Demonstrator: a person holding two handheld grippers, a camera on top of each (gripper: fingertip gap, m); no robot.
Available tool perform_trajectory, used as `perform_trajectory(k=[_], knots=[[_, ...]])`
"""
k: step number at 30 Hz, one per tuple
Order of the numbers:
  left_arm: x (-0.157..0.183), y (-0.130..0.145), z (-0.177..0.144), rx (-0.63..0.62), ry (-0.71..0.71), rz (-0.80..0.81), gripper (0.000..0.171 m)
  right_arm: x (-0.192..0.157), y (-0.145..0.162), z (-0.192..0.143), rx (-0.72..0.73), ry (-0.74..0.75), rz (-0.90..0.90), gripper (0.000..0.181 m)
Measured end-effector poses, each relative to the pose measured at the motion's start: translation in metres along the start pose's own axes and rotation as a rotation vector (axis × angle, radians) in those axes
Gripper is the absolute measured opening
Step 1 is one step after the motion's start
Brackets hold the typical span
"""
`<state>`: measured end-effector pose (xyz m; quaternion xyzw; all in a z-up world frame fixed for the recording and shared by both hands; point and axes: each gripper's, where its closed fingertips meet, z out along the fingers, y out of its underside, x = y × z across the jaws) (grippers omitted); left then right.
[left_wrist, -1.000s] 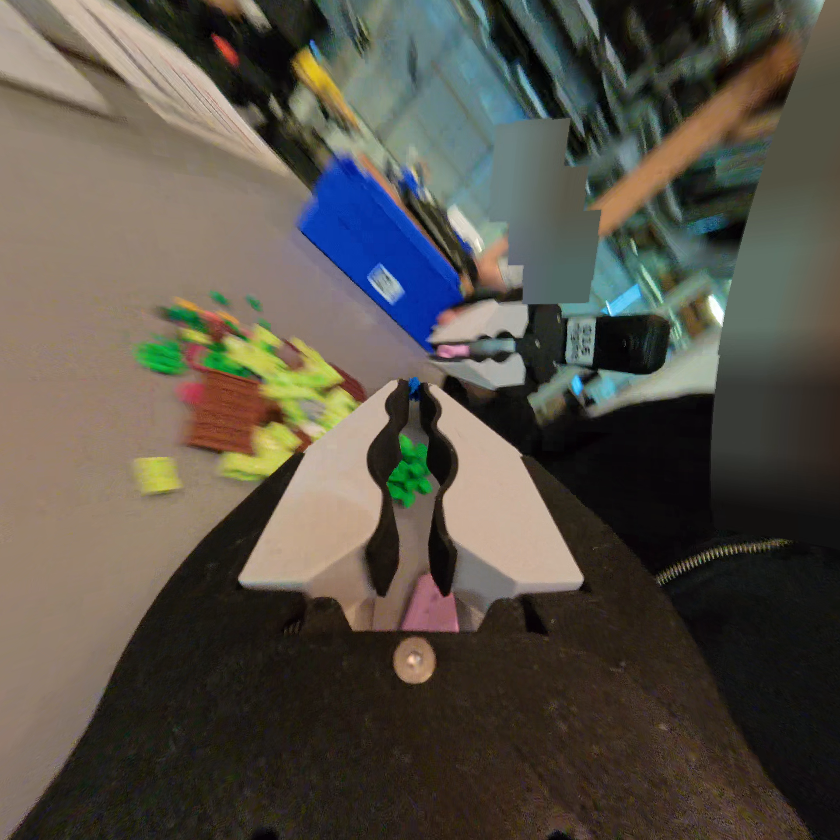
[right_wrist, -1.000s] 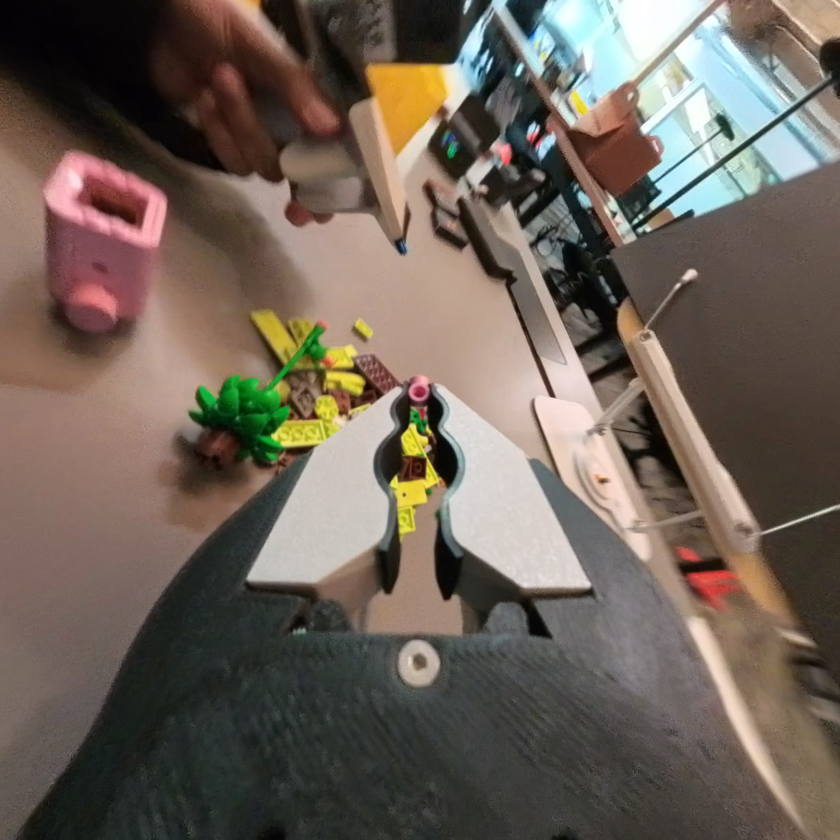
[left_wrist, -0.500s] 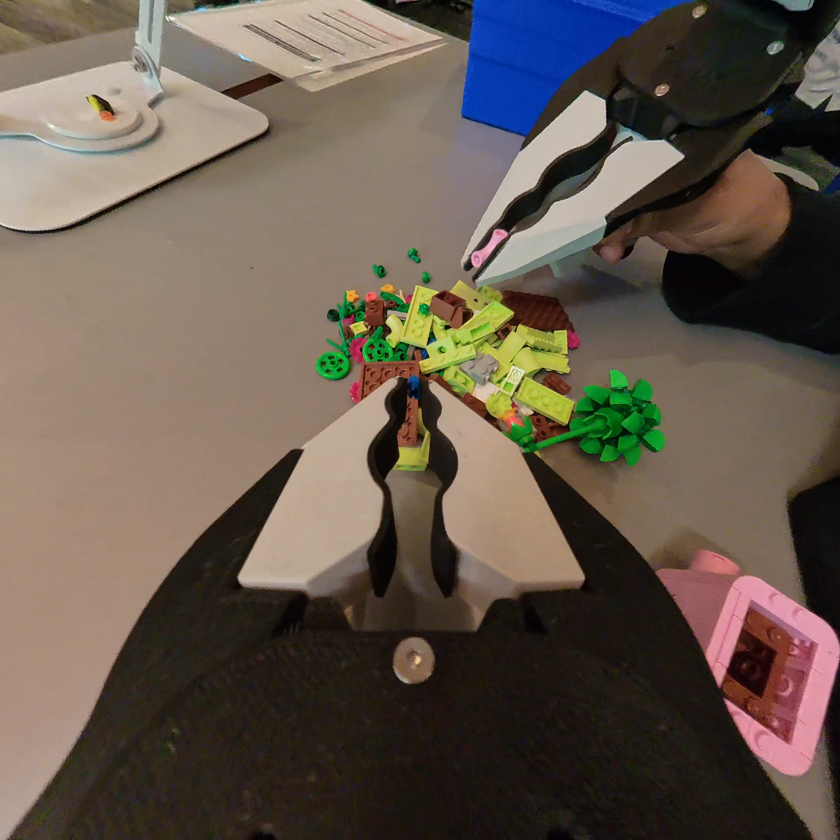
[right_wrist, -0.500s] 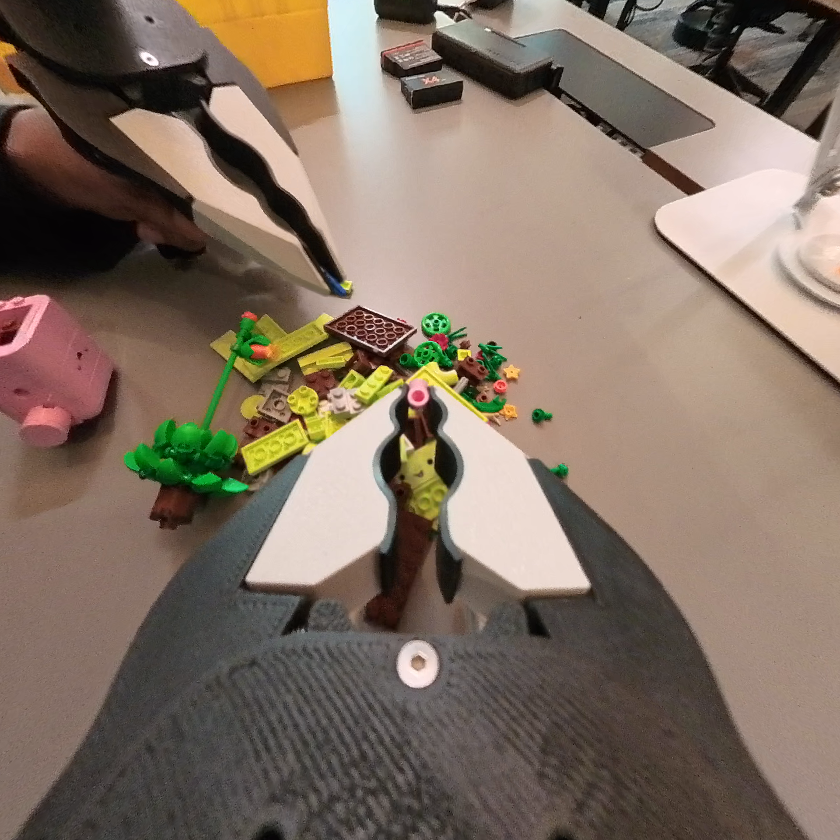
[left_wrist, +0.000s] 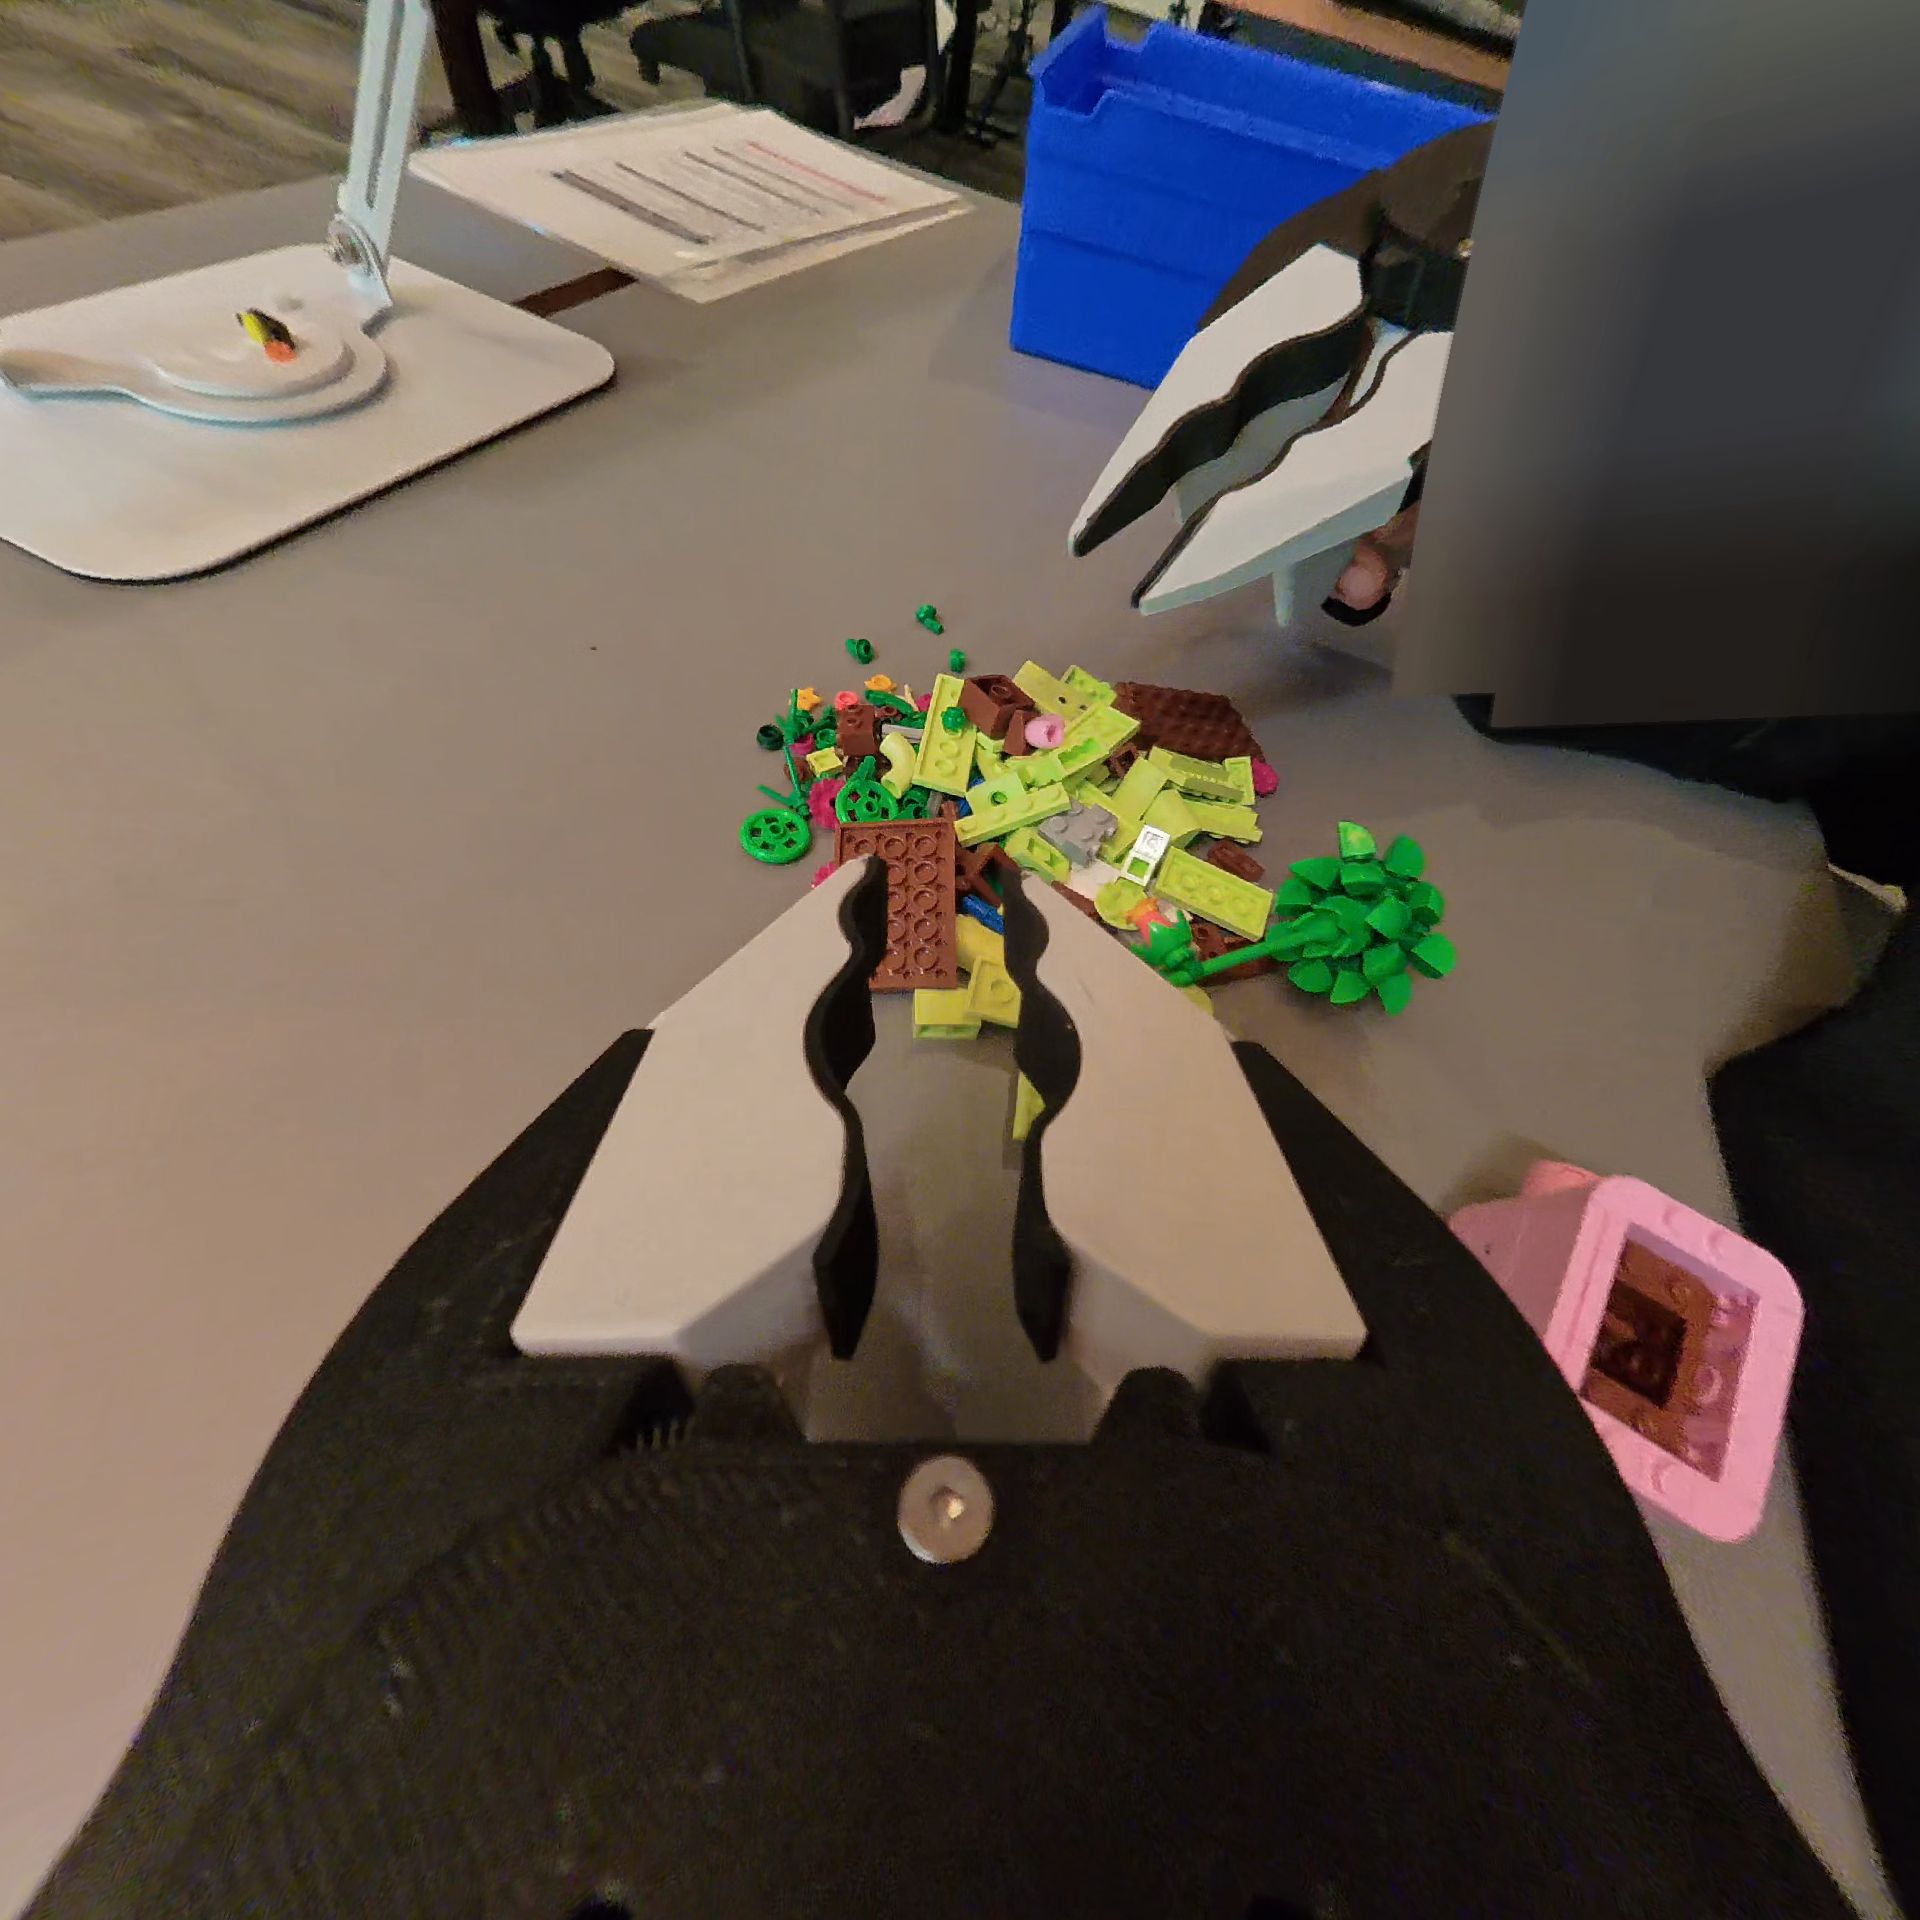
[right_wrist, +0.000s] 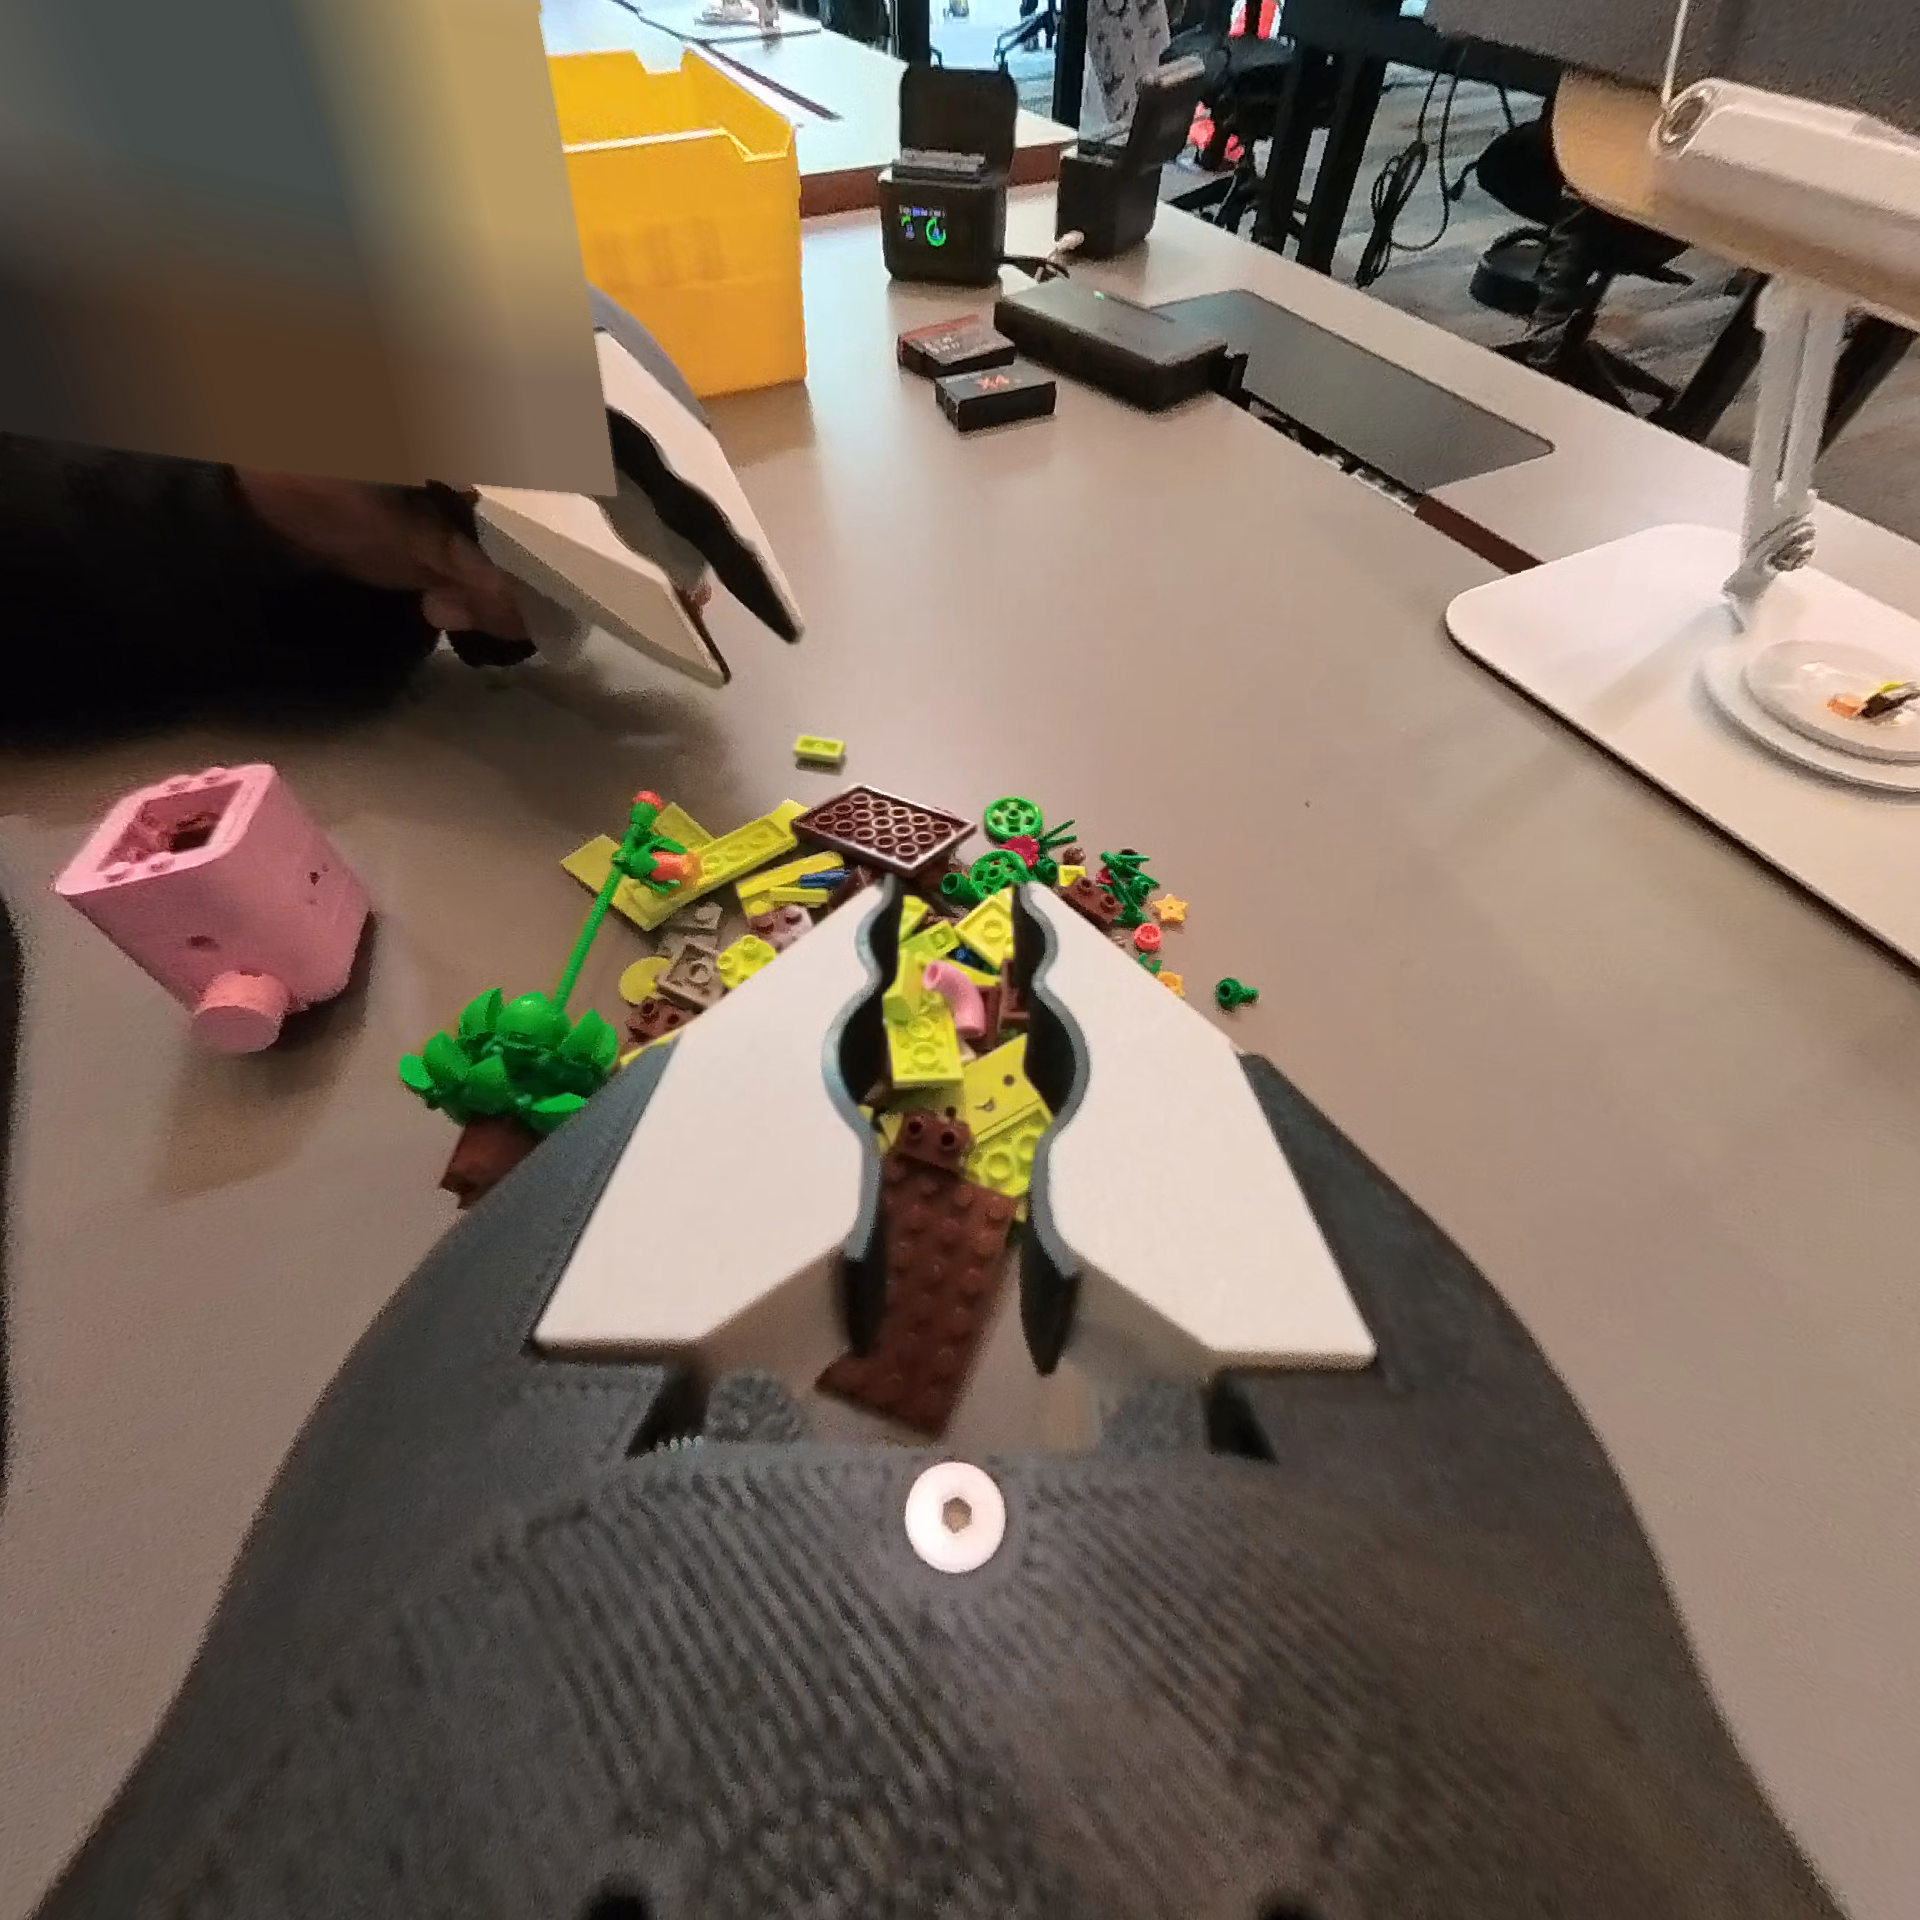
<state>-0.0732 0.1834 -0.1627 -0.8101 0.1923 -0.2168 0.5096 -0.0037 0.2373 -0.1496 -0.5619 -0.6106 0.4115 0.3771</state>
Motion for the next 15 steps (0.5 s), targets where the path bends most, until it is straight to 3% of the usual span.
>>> perform_trajectory(k=[5, 8, 15], knots=[[0.005, -0.015, -0.014, 0.094, 0.03, 0.032, 0.018, -0.013, -0.011, -0.006, 0.047, -0.016, -0.063, 0.021], [0.003, -0.011, -0.012, 0.09, 0.016, 0.051, 0.016, -0.027, -0.01, -0.002, 0.052, -0.062, -0.091, 0.021], [0.0, -0.008, -0.011, 0.09, 0.028, 0.027, 0.015, -0.047, -0.014, 0.001, 0.114, -0.219, 0.059, 0.025]])
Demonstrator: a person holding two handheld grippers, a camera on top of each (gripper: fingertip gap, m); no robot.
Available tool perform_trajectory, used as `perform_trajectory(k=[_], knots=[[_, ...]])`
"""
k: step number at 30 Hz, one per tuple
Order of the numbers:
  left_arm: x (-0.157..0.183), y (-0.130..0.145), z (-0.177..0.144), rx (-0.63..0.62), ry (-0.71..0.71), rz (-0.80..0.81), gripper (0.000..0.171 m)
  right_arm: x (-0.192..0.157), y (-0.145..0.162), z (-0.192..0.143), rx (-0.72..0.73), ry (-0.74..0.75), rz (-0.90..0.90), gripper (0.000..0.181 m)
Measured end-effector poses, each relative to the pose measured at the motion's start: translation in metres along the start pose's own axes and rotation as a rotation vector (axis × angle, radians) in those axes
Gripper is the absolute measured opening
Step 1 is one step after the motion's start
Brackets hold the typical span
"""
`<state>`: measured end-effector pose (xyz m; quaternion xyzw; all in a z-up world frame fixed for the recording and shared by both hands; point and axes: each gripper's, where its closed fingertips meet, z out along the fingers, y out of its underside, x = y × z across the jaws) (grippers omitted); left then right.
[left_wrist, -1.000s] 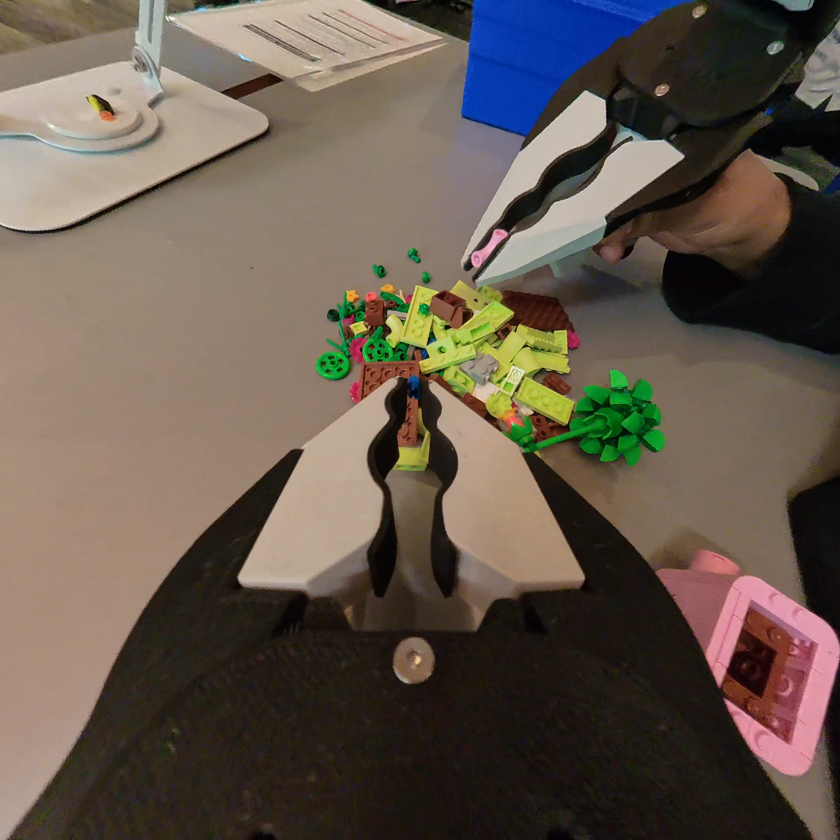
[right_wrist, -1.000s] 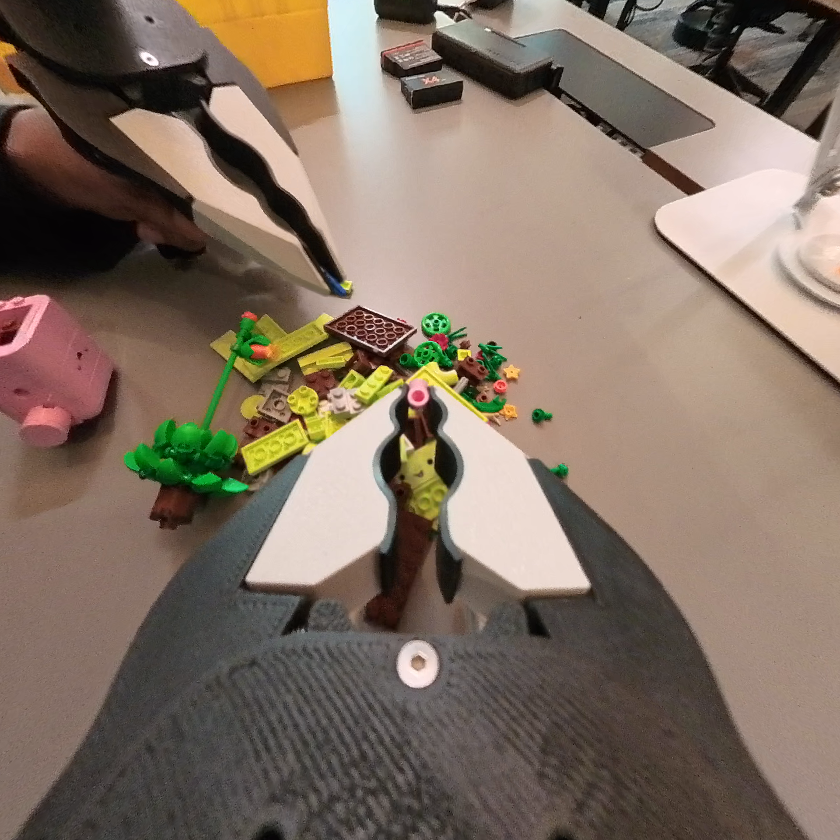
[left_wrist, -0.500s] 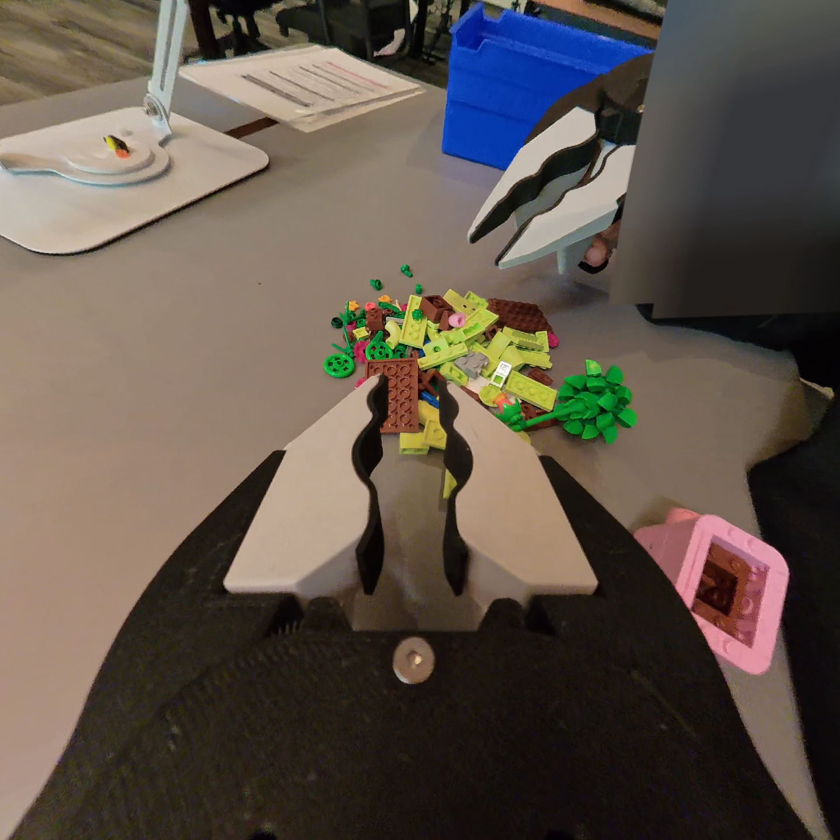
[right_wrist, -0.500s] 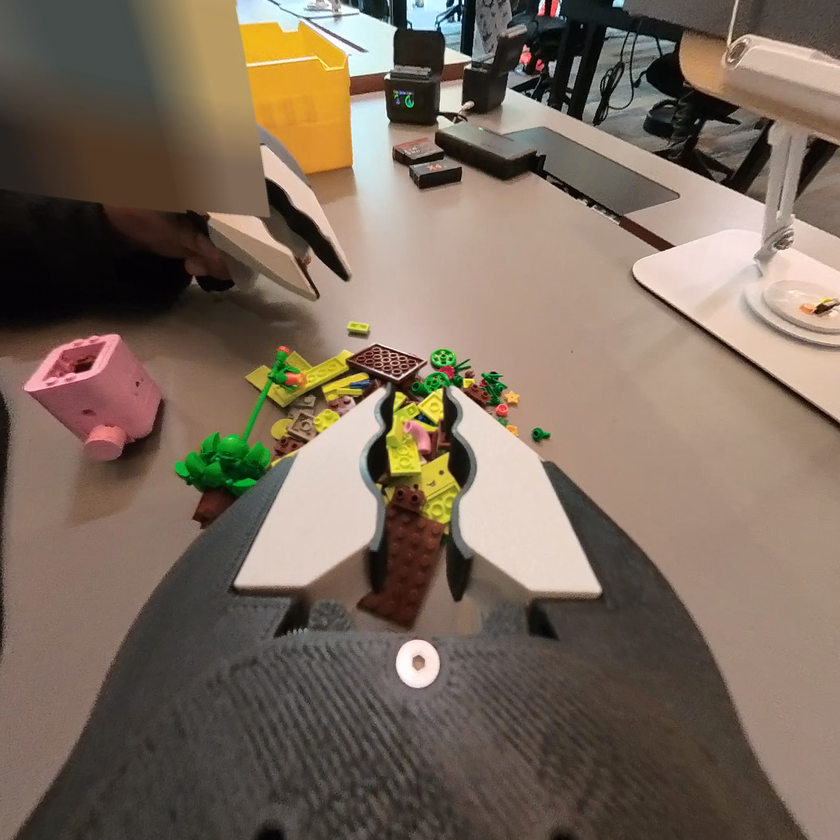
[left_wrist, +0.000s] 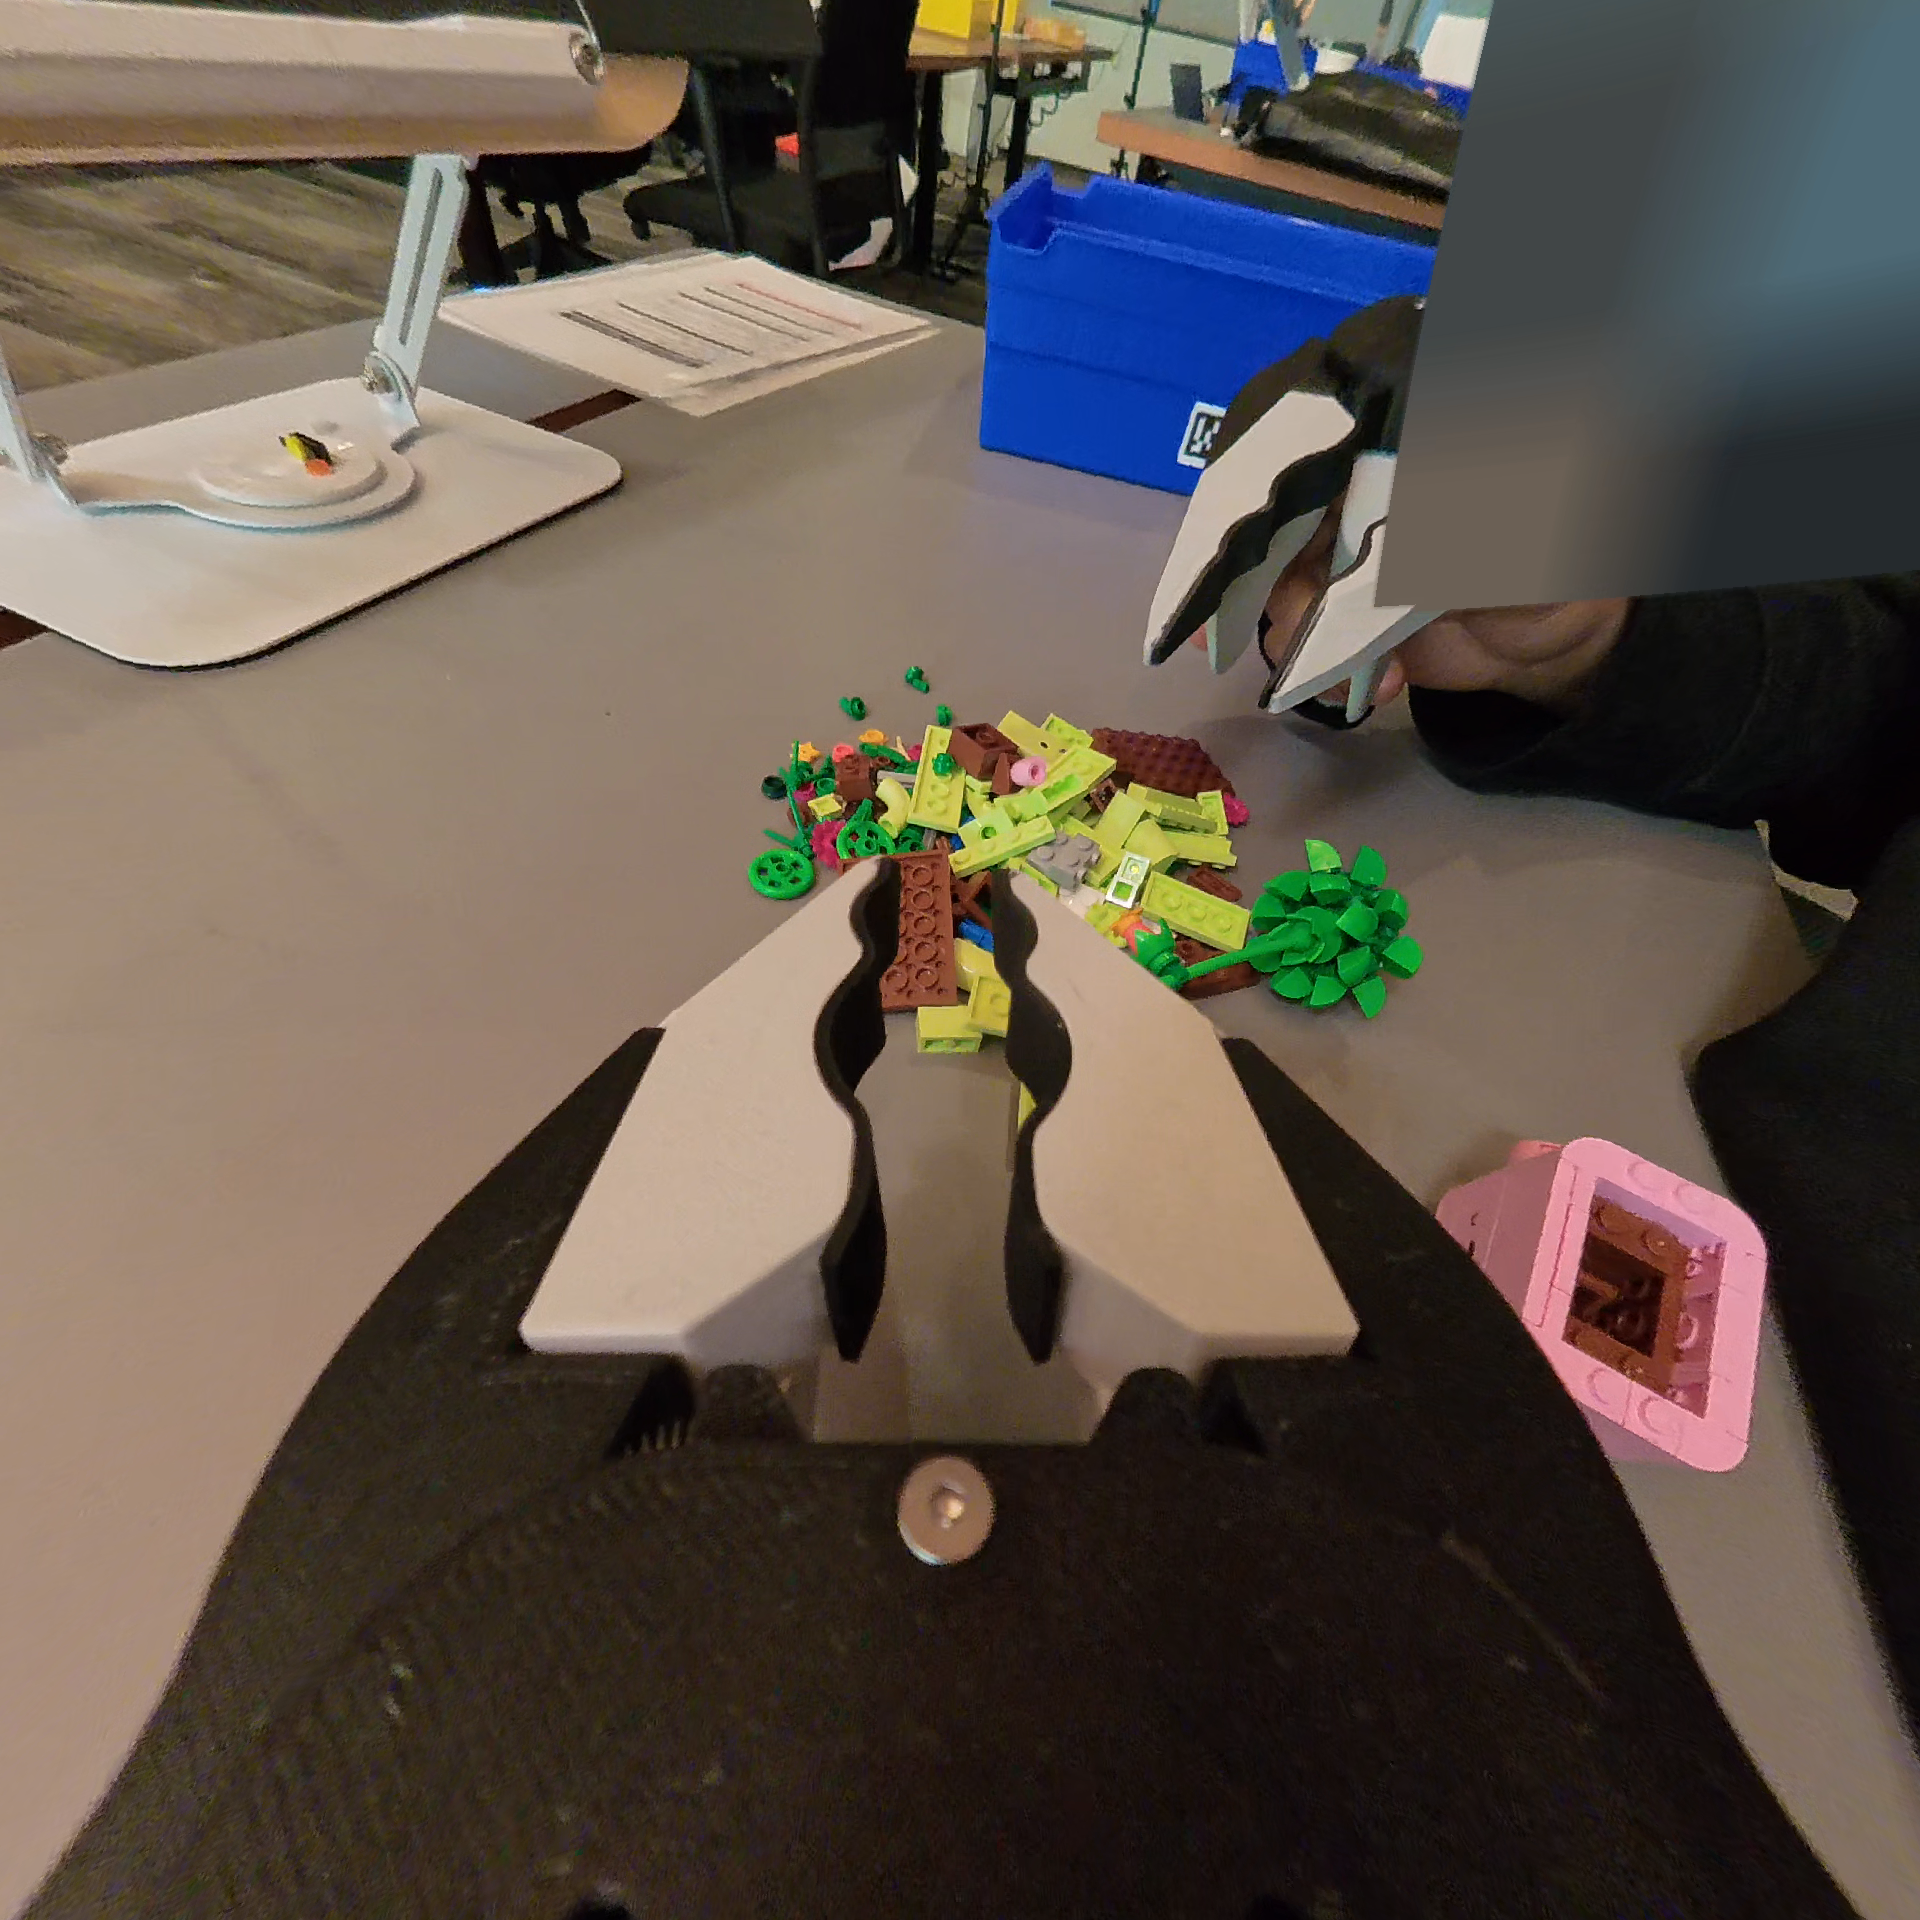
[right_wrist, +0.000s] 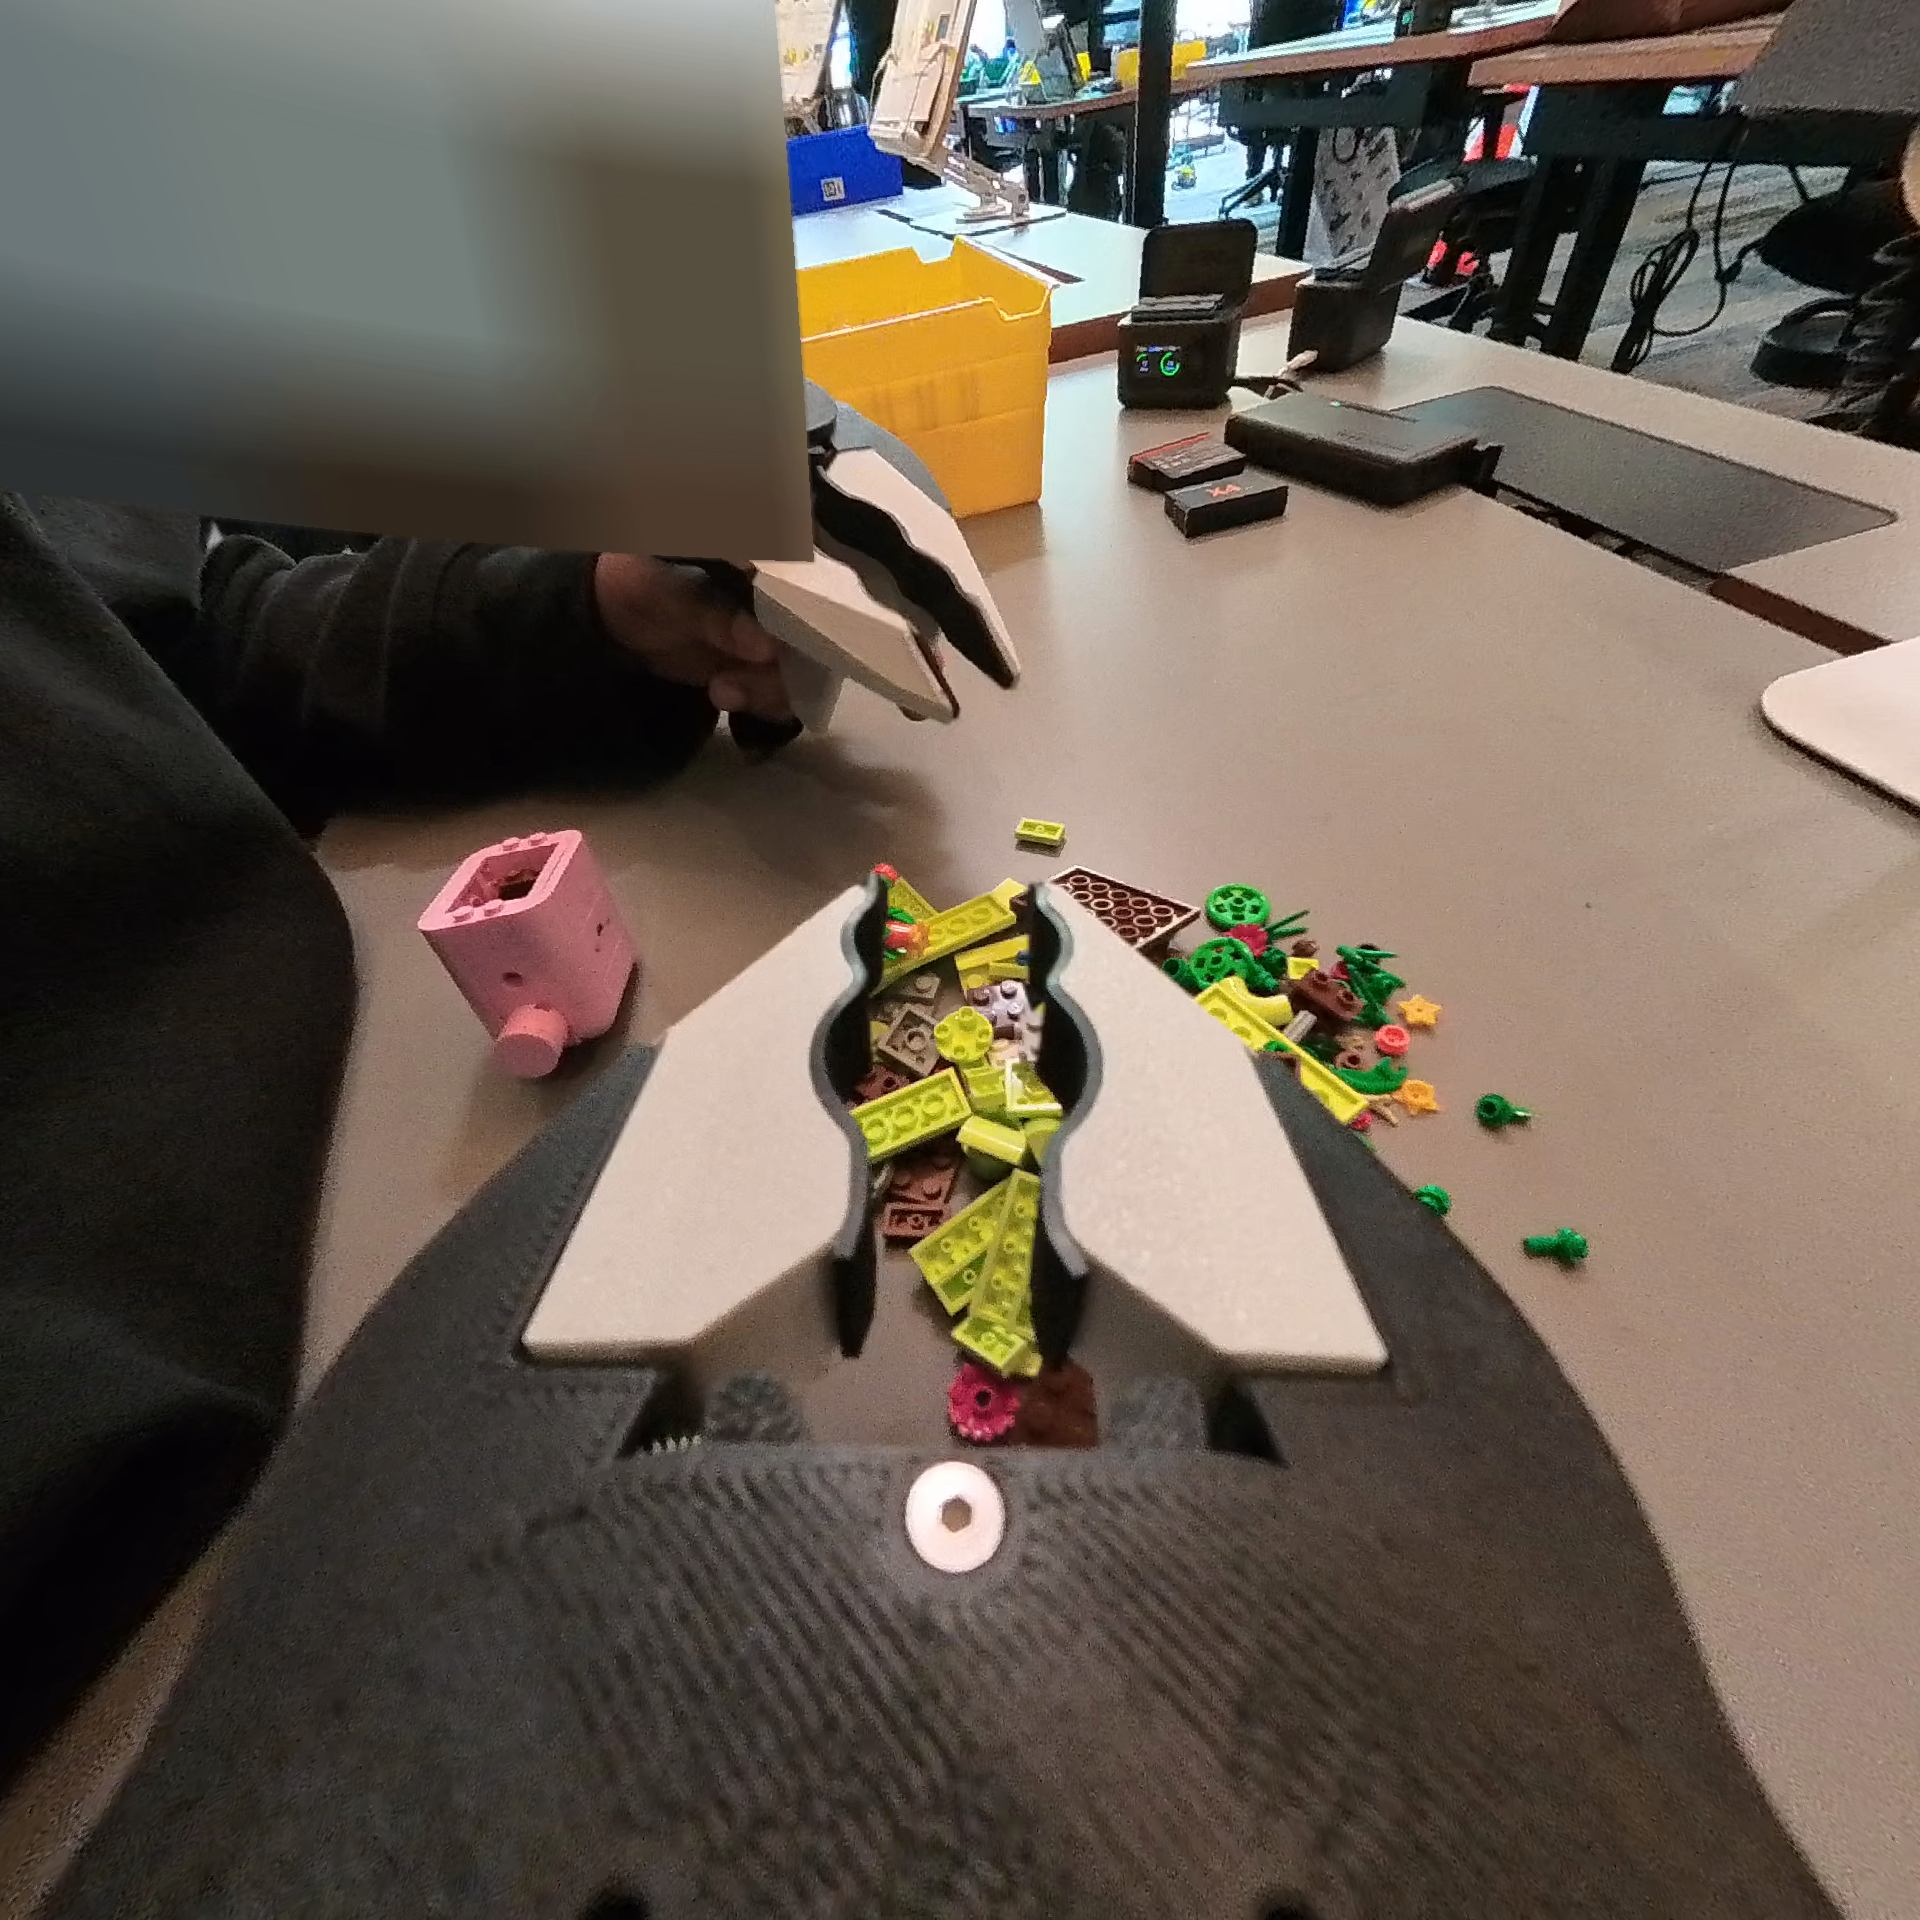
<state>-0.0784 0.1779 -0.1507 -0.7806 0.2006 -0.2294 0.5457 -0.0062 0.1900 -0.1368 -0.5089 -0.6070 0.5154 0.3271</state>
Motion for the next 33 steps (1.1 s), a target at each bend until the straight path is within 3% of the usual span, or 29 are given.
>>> perform_trajectory(k=[8, 11, 13, 17, 21, 25, 30, 33], knots=[[0.028, -0.016, -0.012, 0.073, 0.144, 0.047, 0.02, -0.006, -0.005, -0.003, -0.016, 0.036, -0.149, 0.027], [0.064, -0.015, -0.023, 0.07, 0.301, 0.105, 0.037, -0.02, -0.008, 0.0, -0.022, 0.018, -0.235, 0.027], [0.075, -0.01, -0.026, 0.059, 0.302, 0.126, 0.061, -0.032, -0.01, 0.003, -0.015, -0.009, -0.278, 0.028], [0.101, 0.013, -0.04, 0.007, 0.309, 0.122, 0.084, -0.061, -0.012, 0.01, 0.015, -0.091, -0.291, 0.033], [0.118, 0.052, -0.043, -0.167, 0.245, 0.175, 0.095, -0.096, -0.002, 0.013, 0.02, -0.163, -0.186, 0.04], [0.117, 0.07, -0.032, -0.287, 0.182, 0.279, 0.081, -0.116, 0.03, 0.018, -0.138, -0.158, -0.136, 0.039], [0.122, 0.082, -0.017, -0.393, 0.283, 0.321, 0.045, -0.114, 0.066, 0.03, -0.318, -0.107, -0.179, 0.032], [0.125, 0.084, -0.015, -0.404, 0.311, 0.317, 0.045, -0.114, 0.073, 0.036, -0.362, -0.112, -0.204, 0.025]])
